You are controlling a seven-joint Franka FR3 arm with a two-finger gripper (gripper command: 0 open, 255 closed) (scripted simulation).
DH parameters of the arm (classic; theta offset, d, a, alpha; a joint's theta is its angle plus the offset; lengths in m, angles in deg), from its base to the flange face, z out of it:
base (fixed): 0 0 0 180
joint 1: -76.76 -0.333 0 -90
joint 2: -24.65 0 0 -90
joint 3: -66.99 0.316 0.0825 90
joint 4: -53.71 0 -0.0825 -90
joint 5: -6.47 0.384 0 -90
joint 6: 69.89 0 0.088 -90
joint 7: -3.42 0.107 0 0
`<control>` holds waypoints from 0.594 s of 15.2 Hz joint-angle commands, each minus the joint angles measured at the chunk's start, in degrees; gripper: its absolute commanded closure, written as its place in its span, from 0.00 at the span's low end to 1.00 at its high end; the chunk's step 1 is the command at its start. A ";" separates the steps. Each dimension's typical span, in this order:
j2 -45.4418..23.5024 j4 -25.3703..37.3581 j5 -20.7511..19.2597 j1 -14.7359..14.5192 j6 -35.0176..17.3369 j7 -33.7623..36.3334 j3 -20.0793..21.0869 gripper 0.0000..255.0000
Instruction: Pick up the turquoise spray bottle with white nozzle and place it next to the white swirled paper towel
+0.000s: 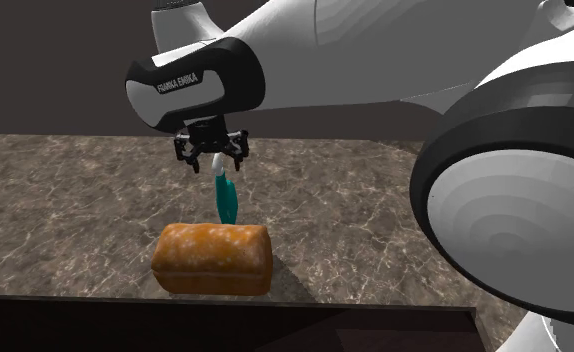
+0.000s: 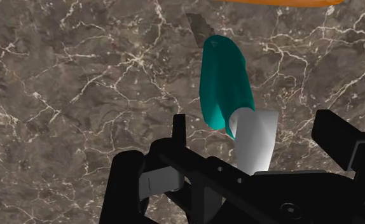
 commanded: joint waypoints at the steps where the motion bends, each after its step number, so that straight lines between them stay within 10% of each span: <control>1: -0.04 -0.03 -0.01 -0.01 -0.08 0.01 0.00 0.00; 5: -0.04 -0.02 -0.01 -0.01 -0.07 0.01 0.00 0.00; 6: -0.04 -0.02 -0.01 -0.01 -0.07 0.01 0.00 1.00; 9: -0.04 -0.02 -0.01 -0.01 -0.07 0.01 0.00 1.00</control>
